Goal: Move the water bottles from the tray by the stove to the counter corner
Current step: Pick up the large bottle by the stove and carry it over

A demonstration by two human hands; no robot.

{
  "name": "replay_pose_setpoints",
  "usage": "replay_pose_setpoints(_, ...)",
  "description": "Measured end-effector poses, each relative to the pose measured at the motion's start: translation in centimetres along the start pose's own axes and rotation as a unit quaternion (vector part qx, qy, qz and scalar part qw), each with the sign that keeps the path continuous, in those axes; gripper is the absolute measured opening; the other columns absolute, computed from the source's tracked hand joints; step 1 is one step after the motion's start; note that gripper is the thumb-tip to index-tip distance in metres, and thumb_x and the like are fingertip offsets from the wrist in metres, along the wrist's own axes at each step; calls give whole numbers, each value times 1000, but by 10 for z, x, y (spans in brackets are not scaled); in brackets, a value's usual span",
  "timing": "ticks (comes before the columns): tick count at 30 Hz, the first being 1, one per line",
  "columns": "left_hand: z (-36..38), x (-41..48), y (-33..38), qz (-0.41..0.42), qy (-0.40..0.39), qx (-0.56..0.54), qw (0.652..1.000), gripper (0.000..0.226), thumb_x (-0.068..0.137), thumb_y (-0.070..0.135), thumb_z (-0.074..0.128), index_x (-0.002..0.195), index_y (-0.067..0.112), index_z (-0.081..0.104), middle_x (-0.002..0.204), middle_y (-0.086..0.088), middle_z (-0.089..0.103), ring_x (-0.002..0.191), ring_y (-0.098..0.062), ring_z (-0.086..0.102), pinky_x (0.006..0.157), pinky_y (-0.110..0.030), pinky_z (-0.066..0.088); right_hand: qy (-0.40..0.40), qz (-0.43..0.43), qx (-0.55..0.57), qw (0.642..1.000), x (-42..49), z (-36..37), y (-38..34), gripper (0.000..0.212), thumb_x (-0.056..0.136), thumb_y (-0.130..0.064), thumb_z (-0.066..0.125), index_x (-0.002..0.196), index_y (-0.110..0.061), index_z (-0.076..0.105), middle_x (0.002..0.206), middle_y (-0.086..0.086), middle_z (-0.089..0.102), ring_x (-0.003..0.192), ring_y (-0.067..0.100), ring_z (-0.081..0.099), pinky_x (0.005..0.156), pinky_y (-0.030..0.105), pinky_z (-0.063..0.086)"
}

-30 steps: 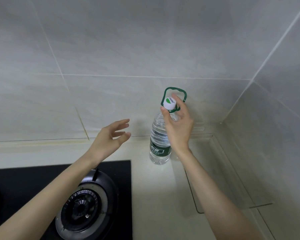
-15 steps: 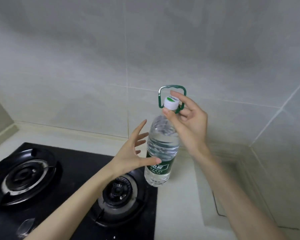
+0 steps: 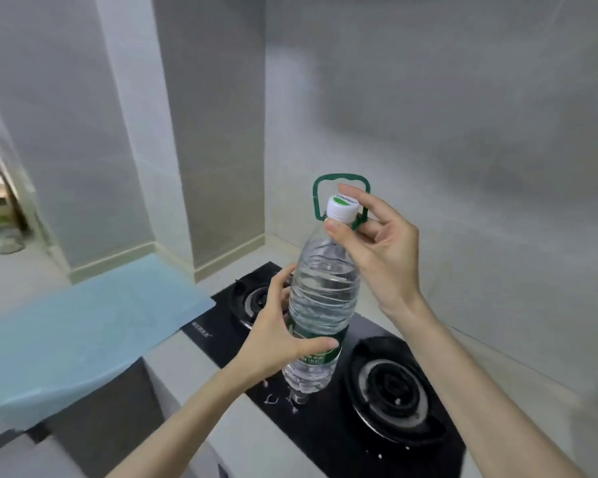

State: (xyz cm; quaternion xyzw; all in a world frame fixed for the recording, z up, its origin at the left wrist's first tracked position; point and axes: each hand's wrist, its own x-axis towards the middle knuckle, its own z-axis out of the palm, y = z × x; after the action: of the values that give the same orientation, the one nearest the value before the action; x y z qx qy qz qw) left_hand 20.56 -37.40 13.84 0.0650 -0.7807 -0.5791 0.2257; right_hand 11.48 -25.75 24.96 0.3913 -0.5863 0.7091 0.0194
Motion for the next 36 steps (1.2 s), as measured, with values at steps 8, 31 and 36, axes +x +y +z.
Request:
replay_pose_setpoints(8,-162,-120,1,-25,198,79,977,104,54,24,93,127,60,28,109,25,64,103,4,61,87,-18,48,-141,21,130,981,-38,187,-37,41,78,-4,76,116,-16,67,94,6,76,83,15,72,74,25,56)
replay_pose_setpoints(31,-495,-401,7,-123,572,195,787,100,53,18,93,124,59,36,107,19,65,101,14,58,80,-3,46,-476,38,347,807,-157,651,-118,39,80,-4,74,116,-17,65,84,20,73,77,18,67,75,33,60)
replay_pose_setpoints(36,-567,-429,-1,-150,633,216,728,100,52,22,93,120,63,33,106,23,63,103,13,57,82,-5,41,-535,20,374,757,-167,750,-128,39,79,-7,75,115,-19,65,93,13,74,86,30,71,80,34,59)
